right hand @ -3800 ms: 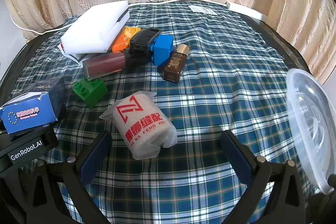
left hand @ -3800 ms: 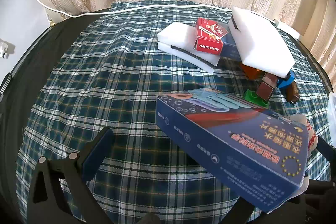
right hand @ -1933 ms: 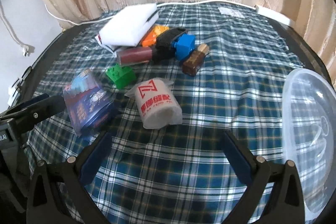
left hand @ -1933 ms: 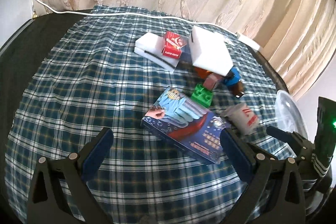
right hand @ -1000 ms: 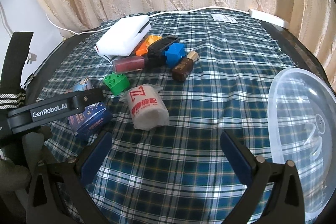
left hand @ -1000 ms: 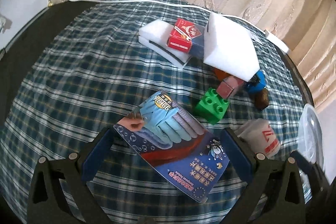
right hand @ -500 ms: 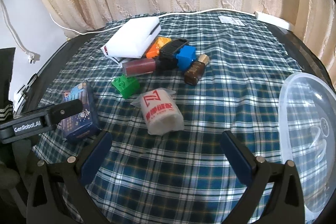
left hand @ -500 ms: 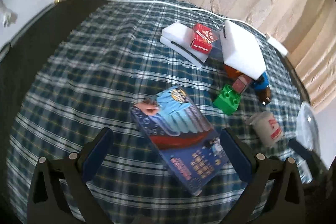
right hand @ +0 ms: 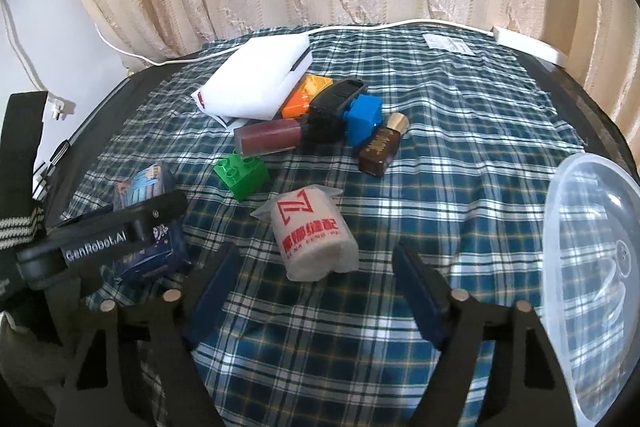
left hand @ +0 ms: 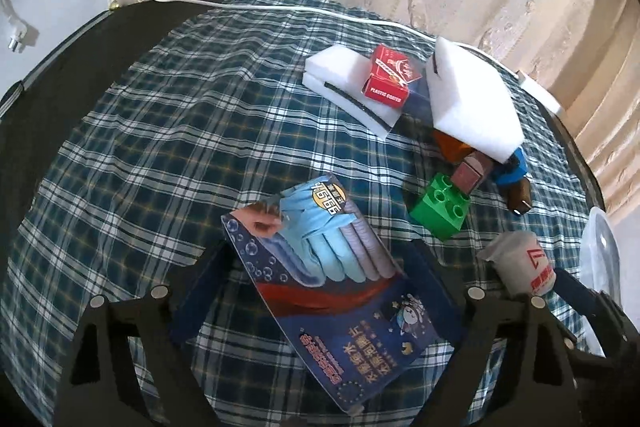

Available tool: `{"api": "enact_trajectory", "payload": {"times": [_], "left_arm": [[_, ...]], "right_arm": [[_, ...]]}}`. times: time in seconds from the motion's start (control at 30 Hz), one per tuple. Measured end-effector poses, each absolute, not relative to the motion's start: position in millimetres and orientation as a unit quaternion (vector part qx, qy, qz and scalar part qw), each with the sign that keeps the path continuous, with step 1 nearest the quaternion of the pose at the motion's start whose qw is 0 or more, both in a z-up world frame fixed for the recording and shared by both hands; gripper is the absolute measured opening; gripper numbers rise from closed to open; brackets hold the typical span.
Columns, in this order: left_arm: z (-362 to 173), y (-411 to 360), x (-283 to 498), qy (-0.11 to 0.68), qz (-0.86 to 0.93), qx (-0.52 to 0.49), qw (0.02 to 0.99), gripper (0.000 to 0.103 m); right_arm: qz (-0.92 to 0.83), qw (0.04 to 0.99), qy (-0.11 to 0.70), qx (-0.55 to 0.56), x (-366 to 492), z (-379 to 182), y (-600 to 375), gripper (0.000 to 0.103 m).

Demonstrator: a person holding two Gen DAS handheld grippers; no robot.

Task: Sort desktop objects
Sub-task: 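Close the right tool on the white wrapped roll with red print, then carry the glove box with the left tool into the clear bowl while the right tool carries the roll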

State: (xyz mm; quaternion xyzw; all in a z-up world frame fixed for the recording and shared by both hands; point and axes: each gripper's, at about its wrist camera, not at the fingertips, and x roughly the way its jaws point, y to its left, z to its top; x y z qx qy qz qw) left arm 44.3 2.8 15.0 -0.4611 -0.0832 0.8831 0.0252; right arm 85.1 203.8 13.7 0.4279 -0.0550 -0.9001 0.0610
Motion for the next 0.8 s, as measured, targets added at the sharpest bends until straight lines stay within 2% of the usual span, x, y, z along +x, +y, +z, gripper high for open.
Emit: {"api": "enact_trajectory", "payload": {"times": [0.17, 0.2, 0.3, 0.43, 0.8], "left_arm": [[18, 0, 51, -0.087, 0.886, -0.453, 0.047, 0.079], [19, 1, 53, -0.083, 0.887, -0.451, 0.052, 0.077], [22, 3, 56, -0.070, 0.893, -0.442, 0.059, 0.074], [32, 12, 62, -0.055, 0.901, -0.424, 0.070, 0.073], [47, 31, 67, -0.042, 0.908, -0.404, 0.105, 0.073]], "right_arm": [[-0.898, 0.069, -0.055, 0.430, 81, 11, 201, 0.070], [-0.897, 0.071, -0.056, 0.433, 79, 9, 200, 0.066], [-0.894, 0.069, -0.058, 0.439, 76, 5, 201, 0.060], [-0.894, 0.066, -0.069, 0.438, 77, 5, 206, 0.048], [-0.905, 0.062, -0.090, 0.412, 94, 20, 222, 0.046]]}}
